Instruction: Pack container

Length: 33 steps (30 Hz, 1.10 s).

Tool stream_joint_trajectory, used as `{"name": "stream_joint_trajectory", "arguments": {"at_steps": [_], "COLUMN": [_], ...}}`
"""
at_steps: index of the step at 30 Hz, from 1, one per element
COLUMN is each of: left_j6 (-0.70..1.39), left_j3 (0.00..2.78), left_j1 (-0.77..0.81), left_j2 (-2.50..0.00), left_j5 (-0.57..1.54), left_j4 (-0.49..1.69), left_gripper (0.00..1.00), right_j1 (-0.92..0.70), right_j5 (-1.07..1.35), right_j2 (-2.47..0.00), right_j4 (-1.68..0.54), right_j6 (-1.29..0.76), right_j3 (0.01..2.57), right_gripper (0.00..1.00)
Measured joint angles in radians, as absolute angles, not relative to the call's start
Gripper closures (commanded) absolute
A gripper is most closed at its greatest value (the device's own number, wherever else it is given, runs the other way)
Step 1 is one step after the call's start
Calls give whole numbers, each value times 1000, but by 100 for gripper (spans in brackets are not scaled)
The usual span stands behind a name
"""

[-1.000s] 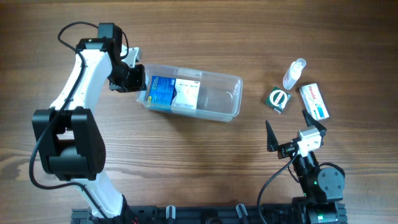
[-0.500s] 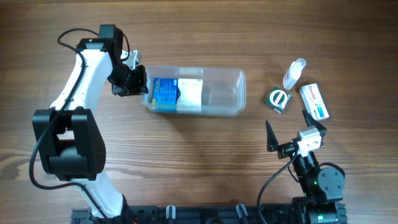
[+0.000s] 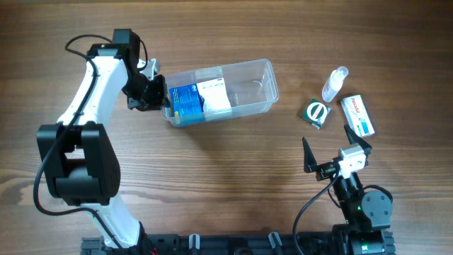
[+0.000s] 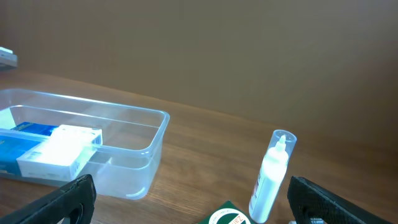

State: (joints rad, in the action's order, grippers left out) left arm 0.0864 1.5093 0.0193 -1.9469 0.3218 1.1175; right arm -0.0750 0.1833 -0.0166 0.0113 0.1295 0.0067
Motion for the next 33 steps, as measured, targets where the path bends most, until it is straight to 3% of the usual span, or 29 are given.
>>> {"name": "stream_joint_trajectory", "arguments": {"at_steps": [6, 16, 23, 29, 31, 33], "left_j6": [26, -25, -29, -33, -33, -32], "left_j3": [1509, 1509, 1509, 1509, 1509, 1509], "left_j1": [19, 19, 19, 19, 19, 19], "left_j2": [-1947, -1947, -1947, -1947, -1947, -1947], "left_j5": [307, 274, 243, 233, 233, 233], "left_j4": [1118, 1083, 1021, 1013, 1015, 1022], "left_gripper": [76, 89, 89, 85, 79, 67], "right_j1": [-75, -75, -75, -75, -75, -75], "right_j5": [183, 183, 183, 183, 183, 183], "right_j2": [-17, -17, -17, -17, -17, -17], "right_j4": [11, 11, 11, 11, 11, 11], "right_j6": [130, 130, 130, 130, 130, 130], "right_j3": [7, 7, 7, 7, 7, 7], "right_gripper": [0, 0, 0, 0, 0, 0]}}
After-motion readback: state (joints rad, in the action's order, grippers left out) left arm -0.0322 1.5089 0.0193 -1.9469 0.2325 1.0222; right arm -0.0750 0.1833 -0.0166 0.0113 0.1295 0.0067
